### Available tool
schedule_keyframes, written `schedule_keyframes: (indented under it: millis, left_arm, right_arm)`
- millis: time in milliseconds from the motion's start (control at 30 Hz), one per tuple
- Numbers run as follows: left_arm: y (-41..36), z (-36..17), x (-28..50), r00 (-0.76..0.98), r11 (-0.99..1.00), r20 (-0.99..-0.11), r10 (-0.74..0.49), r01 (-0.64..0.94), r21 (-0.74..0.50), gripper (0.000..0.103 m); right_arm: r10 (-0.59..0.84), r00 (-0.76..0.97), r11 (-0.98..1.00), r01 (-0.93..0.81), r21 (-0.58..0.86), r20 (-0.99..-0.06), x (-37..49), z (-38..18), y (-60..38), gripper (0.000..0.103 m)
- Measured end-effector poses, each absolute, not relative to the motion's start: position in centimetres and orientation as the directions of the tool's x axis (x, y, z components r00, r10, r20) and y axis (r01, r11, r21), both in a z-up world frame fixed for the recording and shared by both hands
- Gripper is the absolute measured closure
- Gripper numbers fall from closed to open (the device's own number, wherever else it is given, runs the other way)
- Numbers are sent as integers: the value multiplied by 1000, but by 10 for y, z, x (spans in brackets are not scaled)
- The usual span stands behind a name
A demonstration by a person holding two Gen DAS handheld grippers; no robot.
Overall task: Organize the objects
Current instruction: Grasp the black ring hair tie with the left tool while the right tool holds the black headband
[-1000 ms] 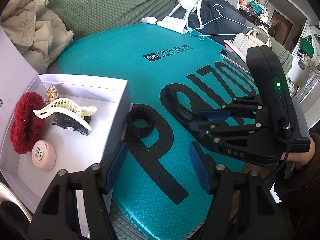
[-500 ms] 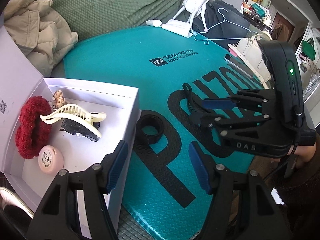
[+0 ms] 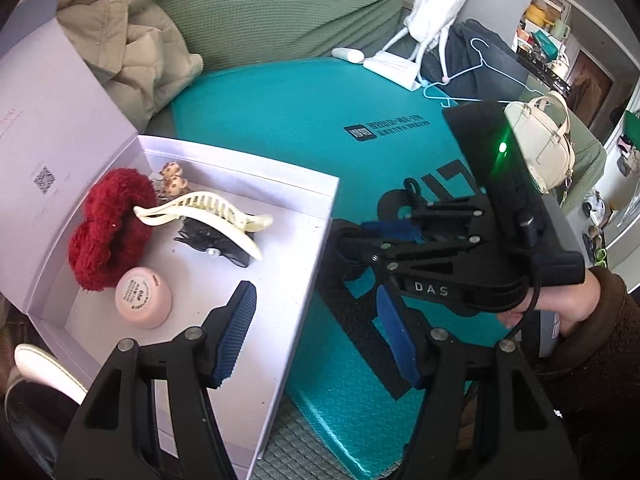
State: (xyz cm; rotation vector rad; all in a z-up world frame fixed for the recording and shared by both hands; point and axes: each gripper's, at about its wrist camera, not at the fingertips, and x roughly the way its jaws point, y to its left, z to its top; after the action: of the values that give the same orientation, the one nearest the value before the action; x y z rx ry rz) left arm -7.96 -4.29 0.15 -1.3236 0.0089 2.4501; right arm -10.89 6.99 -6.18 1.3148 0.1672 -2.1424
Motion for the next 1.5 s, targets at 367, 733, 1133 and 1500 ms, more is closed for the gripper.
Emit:
schedule_keyframes:
  millis: [367, 733, 1133, 1500]
  left_arm:
    - [-20, 3, -68, -479, -898, -795, 371, -405, -175, 41]
    - [40, -23, -39, -394, -797, -800, 453, -581, -165, 41]
    - [61, -70, -66, -379, -845, -858, 348, -524, -111, 41]
    - [64, -73, -77, -416, -844, -836, 357, -527, -98, 61]
  right_arm:
    - [-378, -301, -821, 547, 166, -876, -74, -66, 92, 90]
    - [-347, -405, -856, 504, 110, -846, -46, -38, 139, 79]
    - [-276, -489, -891, 454, 28, -827, -56, -48, 164, 68]
    - [-286, -441, -896, 438, 75, -851, -91, -69, 152, 49]
